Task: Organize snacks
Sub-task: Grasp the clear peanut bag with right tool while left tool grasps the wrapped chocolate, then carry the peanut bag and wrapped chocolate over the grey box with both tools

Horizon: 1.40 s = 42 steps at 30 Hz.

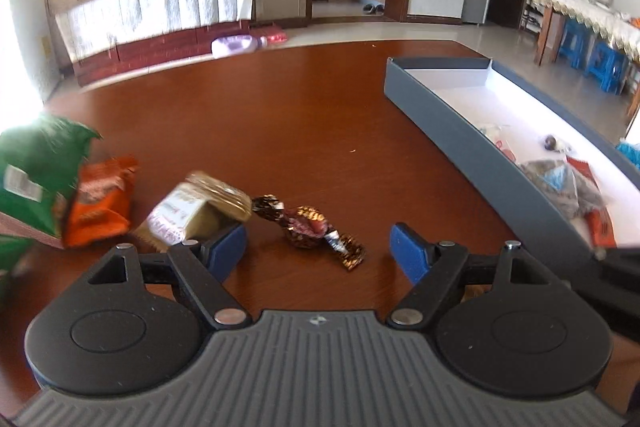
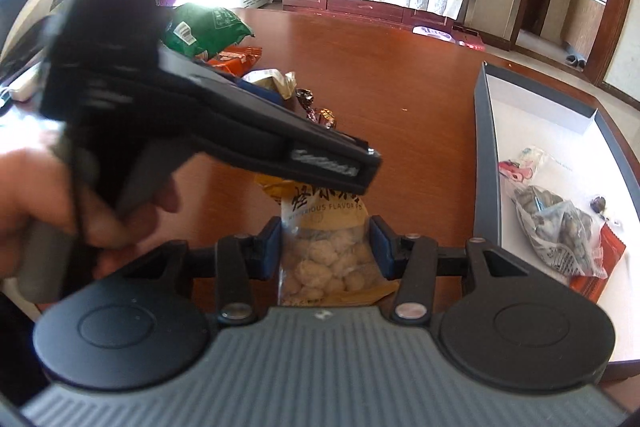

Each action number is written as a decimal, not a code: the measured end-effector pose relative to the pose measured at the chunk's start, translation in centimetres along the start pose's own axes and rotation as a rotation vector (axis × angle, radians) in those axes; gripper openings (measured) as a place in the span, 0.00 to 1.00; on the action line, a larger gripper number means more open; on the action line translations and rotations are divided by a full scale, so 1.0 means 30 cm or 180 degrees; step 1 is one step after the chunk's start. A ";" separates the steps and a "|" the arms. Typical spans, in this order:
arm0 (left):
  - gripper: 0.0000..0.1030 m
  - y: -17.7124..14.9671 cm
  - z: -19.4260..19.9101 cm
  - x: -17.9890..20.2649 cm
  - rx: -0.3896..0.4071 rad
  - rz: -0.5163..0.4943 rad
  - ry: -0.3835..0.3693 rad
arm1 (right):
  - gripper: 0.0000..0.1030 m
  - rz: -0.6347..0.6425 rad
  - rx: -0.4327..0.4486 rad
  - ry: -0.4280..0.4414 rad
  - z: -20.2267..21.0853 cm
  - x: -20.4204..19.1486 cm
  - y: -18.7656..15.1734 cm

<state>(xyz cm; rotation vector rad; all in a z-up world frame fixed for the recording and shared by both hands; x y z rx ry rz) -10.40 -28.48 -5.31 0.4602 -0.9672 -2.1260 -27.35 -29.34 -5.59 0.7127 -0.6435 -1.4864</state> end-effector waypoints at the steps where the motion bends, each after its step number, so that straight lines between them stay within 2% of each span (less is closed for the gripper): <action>1: 0.79 0.005 -0.010 0.002 0.0009 0.0032 0.0024 | 0.48 -0.0023 -0.0004 0.0013 -0.002 0.000 0.003; 3: 0.70 0.013 -0.025 0.009 0.0004 -0.0004 0.0133 | 0.48 -0.0034 -0.0008 0.0031 0.001 -0.001 0.003; 6: 0.50 0.019 -0.027 0.006 0.0054 0.0018 0.0208 | 0.48 -0.0022 -0.0013 0.0042 0.001 -0.003 0.002; 8: 0.27 0.017 -0.024 -0.018 0.0084 0.0069 0.0245 | 0.48 -0.0009 -0.0016 0.0049 0.008 0.000 -0.005; 11: 0.26 0.004 -0.008 -0.069 0.0111 0.0177 0.0277 | 0.48 -0.0004 -0.0021 0.0047 0.005 0.009 0.001; 16: 0.26 -0.037 0.051 -0.145 0.0138 0.0324 0.0197 | 0.48 0.0024 0.0005 0.0004 0.003 0.009 0.008; 22: 0.26 -0.057 0.119 -0.199 0.0195 0.0211 0.0276 | 0.48 -0.0021 0.0087 0.0000 0.006 0.002 0.028; 27: 0.26 -0.083 0.155 -0.174 0.0210 0.0051 0.0291 | 0.48 -0.0043 0.0154 -0.0022 0.004 0.007 0.045; 33: 0.26 -0.077 0.245 -0.184 0.0410 0.0090 0.0108 | 0.48 -0.0145 0.0241 -0.0019 0.008 0.016 0.074; 37: 0.26 -0.087 0.251 -0.177 0.0400 0.0108 0.0082 | 0.48 -0.0178 0.0304 -0.0030 0.015 0.023 0.082; 42: 0.26 -0.104 0.246 -0.151 0.0352 -0.0085 0.0283 | 0.48 -0.0222 0.0353 -0.0047 0.027 0.037 0.082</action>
Point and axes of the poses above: each gripper's, at about its wrist camera, not at the fingertips, and z roughly against the way its jaws point, x to its right, y to its top, the point moved 9 cm from there along -z, roughly the way its jaws point, and after that the axes turned 5 degrees about -z, right-handed, at the moved point
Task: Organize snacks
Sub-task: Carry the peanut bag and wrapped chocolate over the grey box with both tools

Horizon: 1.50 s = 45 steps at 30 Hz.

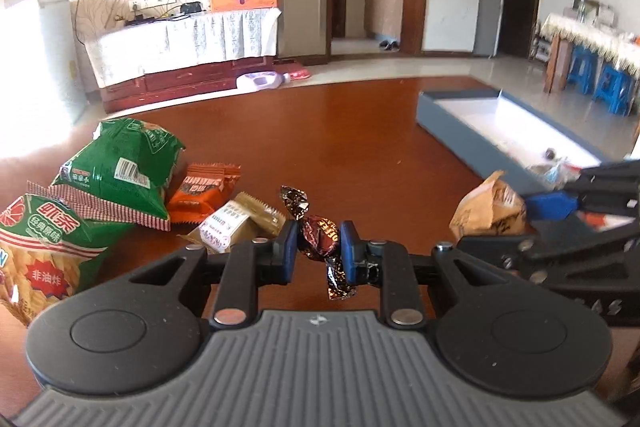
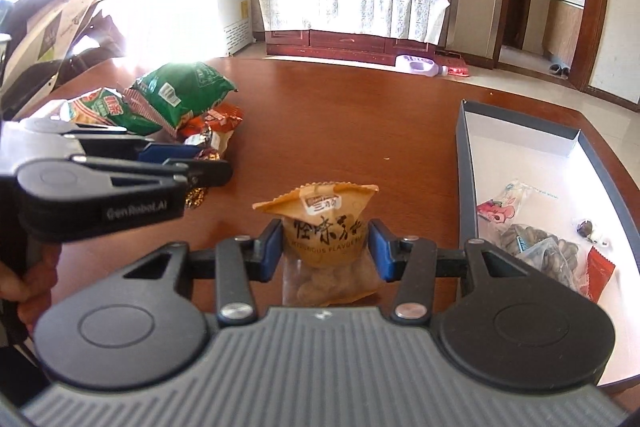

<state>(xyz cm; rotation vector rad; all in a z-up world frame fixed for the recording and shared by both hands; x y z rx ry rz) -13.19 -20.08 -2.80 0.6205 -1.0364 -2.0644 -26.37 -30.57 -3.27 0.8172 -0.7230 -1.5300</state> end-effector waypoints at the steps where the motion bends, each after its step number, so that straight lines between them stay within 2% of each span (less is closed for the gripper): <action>1: 0.26 -0.010 -0.006 0.000 -0.0048 -0.0012 0.0045 | 0.48 0.0000 -0.0006 -0.0004 -0.001 0.000 -0.001; 5: 0.26 -0.039 -0.027 0.007 -0.0183 -0.0165 0.0150 | 0.47 0.0008 -0.0020 0.0030 0.003 -0.001 0.000; 8: 0.26 -0.061 -0.043 0.010 -0.0261 -0.0174 0.0167 | 0.48 0.0010 -0.0151 0.0068 -0.027 0.001 -0.015; 9: 0.26 -0.062 -0.046 0.010 -0.0253 -0.0182 0.0170 | 0.49 0.0012 -0.0251 0.0067 -0.042 0.003 -0.027; 11: 0.26 -0.062 -0.053 0.006 -0.0260 -0.0176 0.0168 | 0.66 0.0043 -0.0369 0.0015 -0.060 0.008 -0.048; 17: 0.26 -0.065 -0.056 0.003 -0.0268 -0.0152 0.0147 | 0.72 0.0035 -0.0421 0.0055 -0.042 0.019 -0.075; 19: 0.26 -0.066 -0.055 0.005 -0.0257 -0.0164 0.0146 | 0.71 0.0074 -0.0422 0.0069 -0.039 0.014 -0.081; 21: 0.26 -0.065 -0.055 0.006 -0.0250 -0.0165 0.0139 | 0.59 0.0125 -0.0394 0.0060 -0.033 0.011 -0.082; 22: 0.26 -0.064 -0.055 0.007 -0.0250 -0.0159 0.0138 | 0.57 0.0147 -0.0364 0.0077 -0.031 0.003 -0.078; 27: 0.26 -0.063 -0.054 0.012 -0.0246 -0.0150 0.0159 | 0.57 0.0207 -0.0189 0.0153 -0.005 -0.033 -0.048; 32: 0.26 -0.059 -0.055 0.013 -0.0221 -0.0153 0.0206 | 0.57 0.0020 0.0028 0.0171 0.025 -0.017 0.002; 39: 0.26 -0.039 -0.059 0.034 -0.0169 -0.0199 0.0237 | 0.57 -0.0148 0.0097 0.0262 0.053 0.016 0.033; 45: 0.26 -0.002 -0.066 0.067 -0.0106 -0.0212 0.0219 | 0.57 -0.0192 0.0278 0.0267 0.099 0.035 0.063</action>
Point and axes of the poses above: each gripper's, at about its wrist camera, not at the fingertips, and z roughly against the way its jaws point, x to its right, y to its top, the point moved 9 cm from there along -z, roughly the way its jaws point, and after that the axes turned 5 degrees about -z, right-handed, at the moved point
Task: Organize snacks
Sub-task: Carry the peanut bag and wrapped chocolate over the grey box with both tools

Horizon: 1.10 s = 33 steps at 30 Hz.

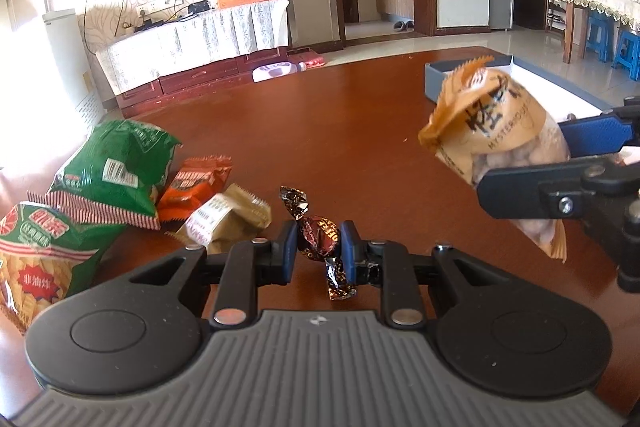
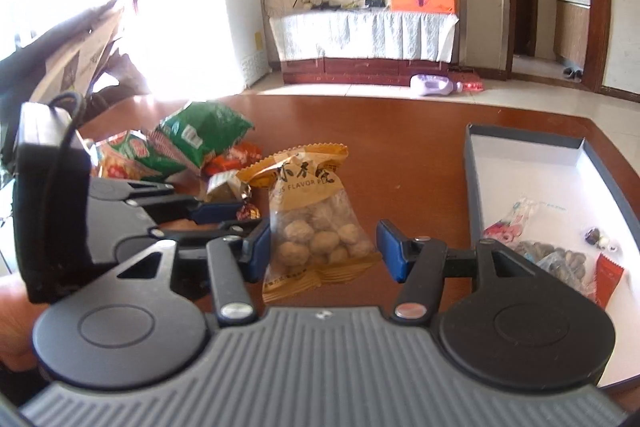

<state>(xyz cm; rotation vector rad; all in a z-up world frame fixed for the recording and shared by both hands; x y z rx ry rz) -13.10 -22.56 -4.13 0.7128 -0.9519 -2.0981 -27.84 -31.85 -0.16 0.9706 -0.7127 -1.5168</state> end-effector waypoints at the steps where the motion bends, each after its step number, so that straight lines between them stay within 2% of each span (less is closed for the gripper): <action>1: 0.26 0.006 -0.002 0.005 0.0003 0.0003 -0.0007 | 0.57 -0.0017 0.0032 -0.0011 0.008 0.006 0.007; 15: 0.26 0.067 -0.018 0.072 0.0057 -0.0046 -0.0029 | 0.57 -0.0175 0.0209 0.0028 0.067 0.059 0.049; 33: 0.26 0.162 -0.018 0.161 0.0210 -0.0009 -0.0106 | 0.57 -0.0266 0.0433 -0.0057 0.141 0.113 0.064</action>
Point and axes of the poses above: each gripper's, at about its wrist camera, not at the fingertips, and z roughly against the way its jaws point, x to its right, y to its top, the point moved 9 cm from there along -z, roughly the way its jaws point, and after that the axes turned 5 degrees about -z, right-handed, at the moved point
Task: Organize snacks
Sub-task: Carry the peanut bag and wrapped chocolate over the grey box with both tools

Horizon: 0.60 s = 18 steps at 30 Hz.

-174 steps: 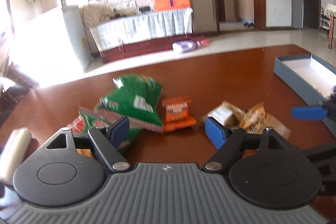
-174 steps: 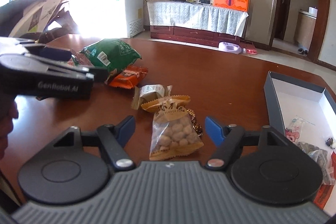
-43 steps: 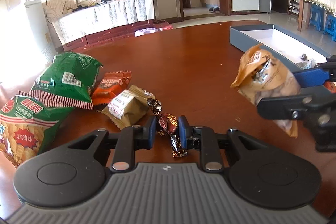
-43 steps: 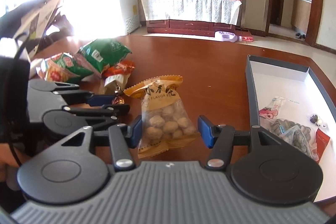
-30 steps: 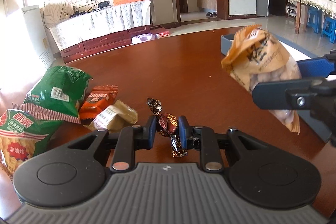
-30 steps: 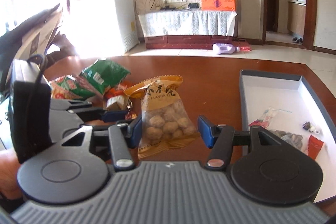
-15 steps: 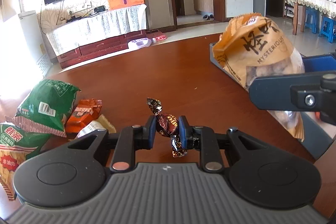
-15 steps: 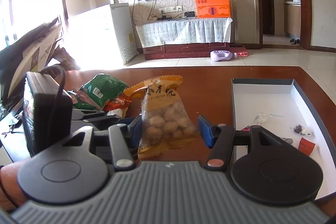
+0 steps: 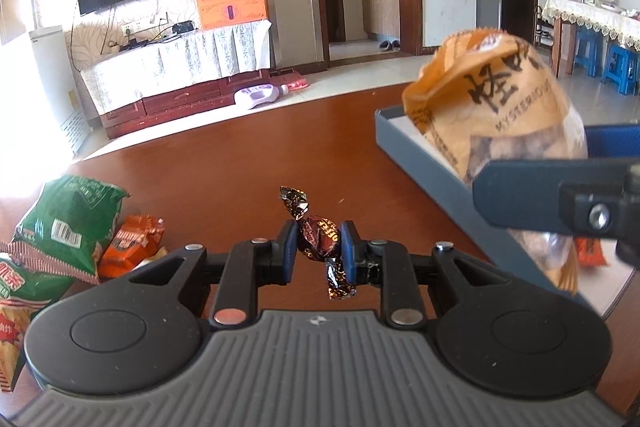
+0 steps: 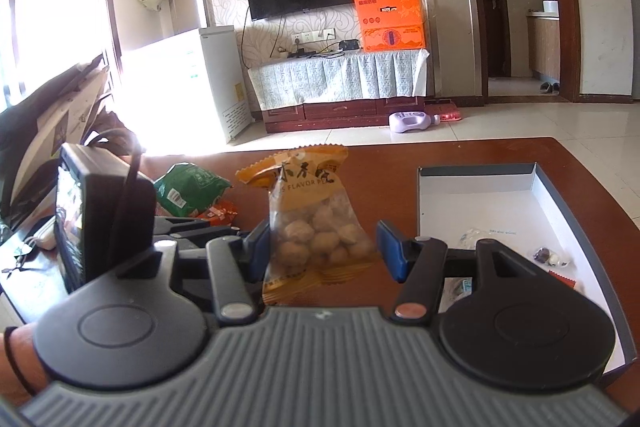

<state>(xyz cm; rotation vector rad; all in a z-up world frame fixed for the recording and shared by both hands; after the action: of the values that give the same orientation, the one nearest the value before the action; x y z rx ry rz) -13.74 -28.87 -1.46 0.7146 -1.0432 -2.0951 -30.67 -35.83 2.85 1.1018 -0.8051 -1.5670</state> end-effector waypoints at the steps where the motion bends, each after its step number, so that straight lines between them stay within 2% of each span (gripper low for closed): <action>1: 0.26 0.007 0.000 0.007 0.0016 0.0000 -0.0004 | 0.57 -0.0006 0.0016 -0.0010 0.004 0.005 0.002; 18: 0.26 0.083 -0.002 0.115 0.0093 0.0087 -0.0138 | 0.57 -0.0140 0.0157 -0.0150 0.058 0.099 0.021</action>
<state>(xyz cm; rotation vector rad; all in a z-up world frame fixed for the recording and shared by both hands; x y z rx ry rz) -15.01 -32.66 0.01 0.6684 -1.1033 -2.0842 -32.27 -38.92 3.30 1.1286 -0.8604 -1.6224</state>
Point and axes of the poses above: each gripper's, at about its wrist camera, not at the fingertips, and z roughly against the way its jaws point, x to its right, y to its top, the point moved 9 cm from there along -z, roughly the way its jaws point, and after that the axes turned 5 degrees about -z, right-handed, at the moved point
